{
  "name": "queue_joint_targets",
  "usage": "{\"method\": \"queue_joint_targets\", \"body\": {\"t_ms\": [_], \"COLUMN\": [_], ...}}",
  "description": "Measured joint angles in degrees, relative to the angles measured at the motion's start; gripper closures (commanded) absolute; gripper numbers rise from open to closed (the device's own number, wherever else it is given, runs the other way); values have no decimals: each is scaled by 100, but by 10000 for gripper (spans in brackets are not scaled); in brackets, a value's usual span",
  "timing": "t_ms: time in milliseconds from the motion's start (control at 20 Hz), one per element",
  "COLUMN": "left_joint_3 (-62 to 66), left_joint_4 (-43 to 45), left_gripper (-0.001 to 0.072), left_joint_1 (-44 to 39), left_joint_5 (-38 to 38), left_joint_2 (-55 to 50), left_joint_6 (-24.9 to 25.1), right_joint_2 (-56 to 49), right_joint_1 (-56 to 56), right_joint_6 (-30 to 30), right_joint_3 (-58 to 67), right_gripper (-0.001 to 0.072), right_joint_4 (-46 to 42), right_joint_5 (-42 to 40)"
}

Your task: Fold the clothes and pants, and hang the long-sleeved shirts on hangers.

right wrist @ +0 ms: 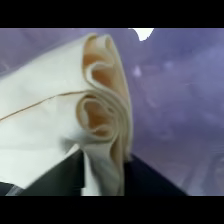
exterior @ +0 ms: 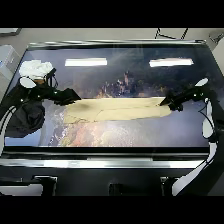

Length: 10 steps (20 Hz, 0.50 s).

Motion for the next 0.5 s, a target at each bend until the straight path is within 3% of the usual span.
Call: {"method": "queue_joint_targets", "body": {"t_ms": [50, 100, 150, 350, 500], "left_joint_3": [0, 0, 0, 2, 2], "left_joint_4": [0, -4, -9, -122, -824], "left_gripper": [367, 576, 678, 678, 678], "left_joint_1": [-138, -280, -459, -1410, -2127], "left_joint_5": [98, 221, 396, 1471, 2166], "left_joint_2": [9, 9, -4, -367, -918], "left_joint_6": [0, -11, -39, -468, -809], "right_joint_2": [0, 68, 184, 1143, 2114], "right_joint_1": [44, 83, 114, 306, 658], "right_joint_6": [-39, -120, -205, -411, -396], "right_joint_3": [-2, 11, 22, 39, 39], "right_gripper": [681, 681, 681, 681, 680], "right_joint_4": [81, 240, 413, 1029, 1290], "right_joint_5": [-11, 42, 76, 166, 251]}}
